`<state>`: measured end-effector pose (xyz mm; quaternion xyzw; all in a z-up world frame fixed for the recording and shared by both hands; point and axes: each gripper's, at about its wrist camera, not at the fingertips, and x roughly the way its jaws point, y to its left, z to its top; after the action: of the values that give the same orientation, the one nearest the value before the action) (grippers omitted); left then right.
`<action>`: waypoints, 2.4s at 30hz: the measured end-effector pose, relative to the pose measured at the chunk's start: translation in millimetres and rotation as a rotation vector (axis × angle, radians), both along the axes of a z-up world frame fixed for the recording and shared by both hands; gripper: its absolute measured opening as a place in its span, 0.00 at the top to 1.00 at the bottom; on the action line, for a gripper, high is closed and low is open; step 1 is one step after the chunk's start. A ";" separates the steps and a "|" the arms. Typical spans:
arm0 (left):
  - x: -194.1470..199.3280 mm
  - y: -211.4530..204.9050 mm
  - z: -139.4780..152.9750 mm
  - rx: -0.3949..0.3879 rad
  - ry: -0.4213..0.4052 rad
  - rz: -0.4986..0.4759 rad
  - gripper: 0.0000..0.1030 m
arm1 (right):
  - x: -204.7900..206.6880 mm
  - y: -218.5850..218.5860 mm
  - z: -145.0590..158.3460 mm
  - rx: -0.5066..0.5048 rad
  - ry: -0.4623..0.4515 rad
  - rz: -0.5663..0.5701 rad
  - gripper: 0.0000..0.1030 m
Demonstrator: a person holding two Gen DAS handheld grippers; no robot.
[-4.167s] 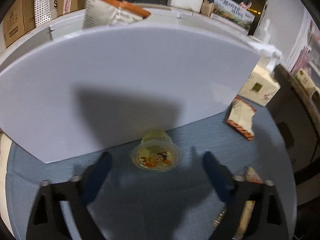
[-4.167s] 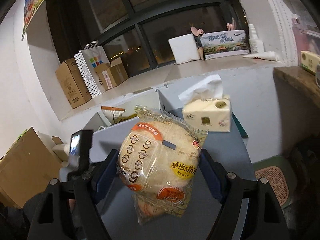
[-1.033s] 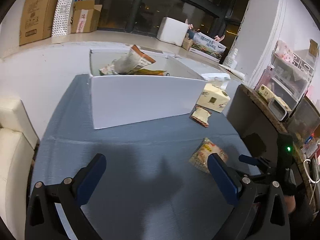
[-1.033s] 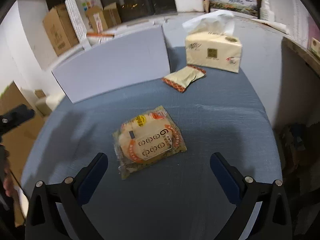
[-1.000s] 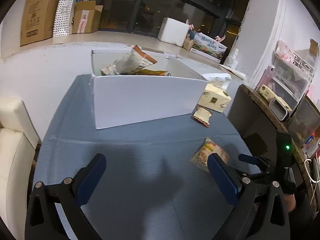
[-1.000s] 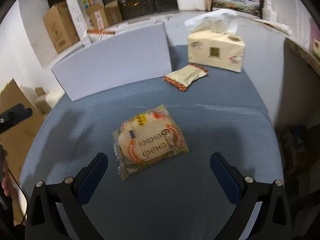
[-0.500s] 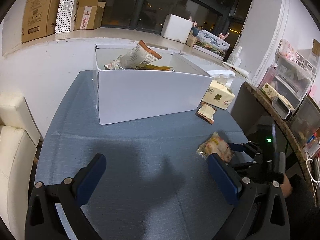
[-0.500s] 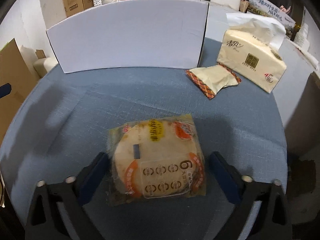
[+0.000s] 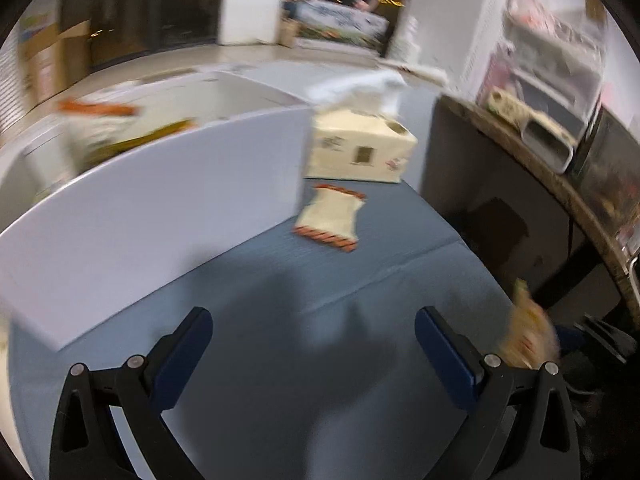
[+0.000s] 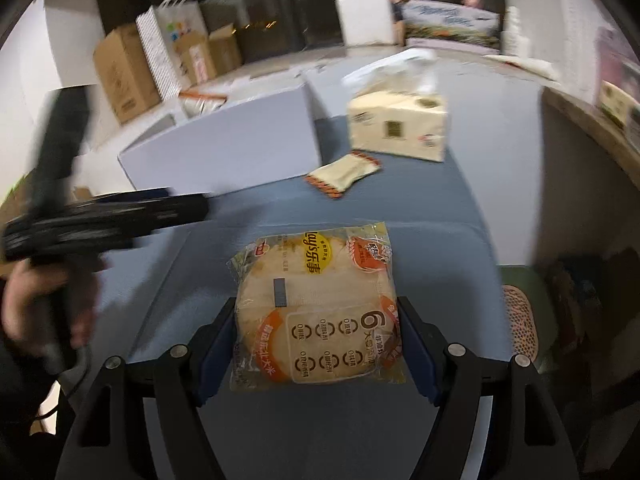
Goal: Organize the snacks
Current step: 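Grasp the last round cake packet with the right gripper, then grasp the cream wafer packet with the left gripper while the right holds the cake packet, then drop the cake packet and wafer packet into the white box with both grippers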
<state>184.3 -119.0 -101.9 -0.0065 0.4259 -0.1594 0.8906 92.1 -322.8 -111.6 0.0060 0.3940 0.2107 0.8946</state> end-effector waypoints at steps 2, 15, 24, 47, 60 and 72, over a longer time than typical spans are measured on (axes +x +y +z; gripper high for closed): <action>18.5 -20.0 -8.0 0.021 0.012 -0.019 0.00 | -5.9 -15.6 0.9 0.009 -0.004 -0.031 0.24; 100.1 -62.9 -39.5 0.009 0.085 0.085 0.00 | -12.8 -67.8 -5.4 0.097 0.004 -0.096 0.24; 109.9 -62.0 -44.3 0.070 0.068 0.114 0.75 | -11.6 -78.4 -3.2 0.116 0.002 -0.106 0.24; 133.9 -123.0 -32.1 0.320 -0.020 -0.237 0.02 | -5.1 -79.4 -9.6 0.112 0.031 -0.105 0.23; 147.1 -103.5 -39.6 0.238 0.058 -0.076 0.62 | -3.2 -79.0 -17.9 0.105 0.054 -0.106 0.23; 62.1 -38.4 24.4 0.045 -0.052 -0.074 0.80 | -3.1 -71.2 -8.2 0.108 0.024 -0.097 0.23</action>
<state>246.4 -157.4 -77.5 0.0335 0.4058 -0.1827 0.8949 89.1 -394.0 -119.7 0.0761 0.3919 0.1877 0.8974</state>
